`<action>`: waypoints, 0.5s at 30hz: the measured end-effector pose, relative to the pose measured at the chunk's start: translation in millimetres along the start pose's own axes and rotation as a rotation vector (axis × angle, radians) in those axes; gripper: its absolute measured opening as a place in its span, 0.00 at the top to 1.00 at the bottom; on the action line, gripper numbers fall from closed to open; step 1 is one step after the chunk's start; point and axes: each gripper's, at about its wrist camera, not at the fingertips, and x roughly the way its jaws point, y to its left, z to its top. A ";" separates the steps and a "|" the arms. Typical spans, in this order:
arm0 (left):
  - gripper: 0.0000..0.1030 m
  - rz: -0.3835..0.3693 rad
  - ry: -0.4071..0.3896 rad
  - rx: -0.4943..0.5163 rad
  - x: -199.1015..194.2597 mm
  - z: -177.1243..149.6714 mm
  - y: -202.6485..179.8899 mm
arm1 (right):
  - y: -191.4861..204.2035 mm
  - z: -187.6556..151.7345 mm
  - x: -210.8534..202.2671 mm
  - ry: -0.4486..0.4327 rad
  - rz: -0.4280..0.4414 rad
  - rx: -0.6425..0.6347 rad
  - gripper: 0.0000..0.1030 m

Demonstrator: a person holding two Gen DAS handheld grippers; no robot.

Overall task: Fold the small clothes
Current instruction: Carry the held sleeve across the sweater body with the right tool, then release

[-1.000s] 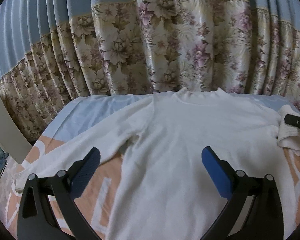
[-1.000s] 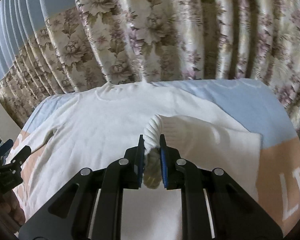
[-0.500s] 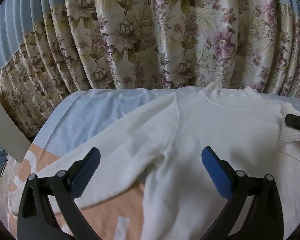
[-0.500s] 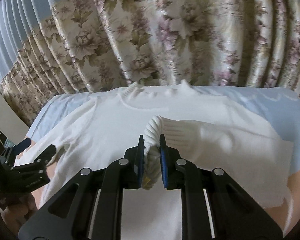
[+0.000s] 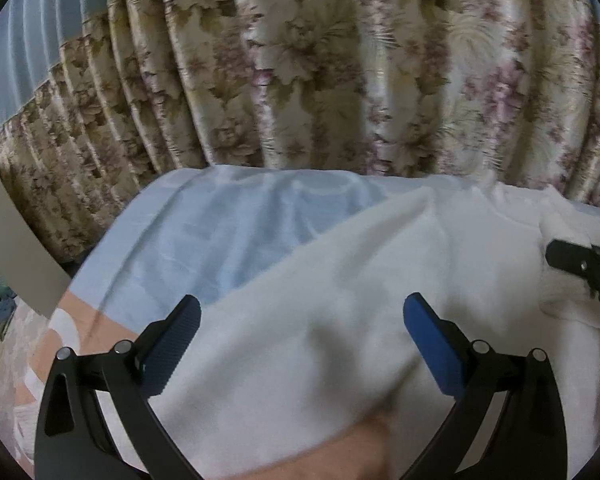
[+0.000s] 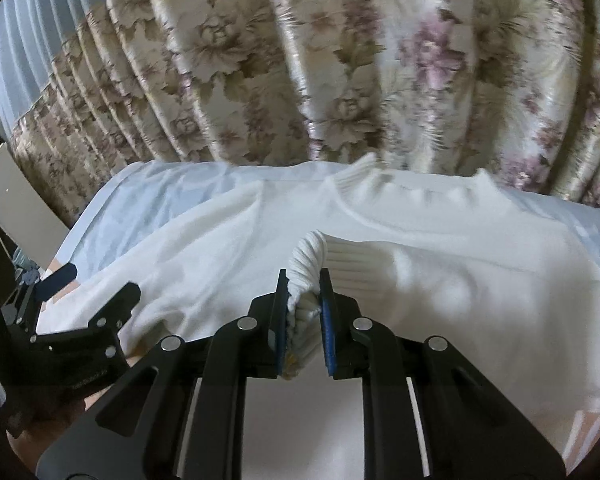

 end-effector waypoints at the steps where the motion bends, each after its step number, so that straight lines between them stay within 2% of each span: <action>1: 0.02 0.010 -0.001 0.001 2.1 1.4 3.8 | 7.1 0.2 5.1 0.006 0.008 -0.004 0.86; 5: 0.02 0.061 0.012 0.001 15.6 7.7 24.1 | 26.3 2.2 20.7 0.020 0.019 -0.013 0.85; 11: 0.02 0.084 0.036 0.006 30.1 10.9 39.4 | 45.5 2.5 36.6 0.044 0.047 -0.017 0.84; 12: 0.02 0.090 0.036 0.005 30.6 10.7 41.0 | 47.9 2.6 37.6 0.045 0.049 -0.021 0.83; 14: 0.02 0.092 0.035 -0.006 30.2 10.7 45.2 | 54.3 3.4 41.8 0.058 0.066 -0.030 0.74; 15: 0.02 0.095 0.035 -0.008 29.7 11.0 46.6 | 57.0 3.5 43.7 0.063 0.074 -0.034 0.73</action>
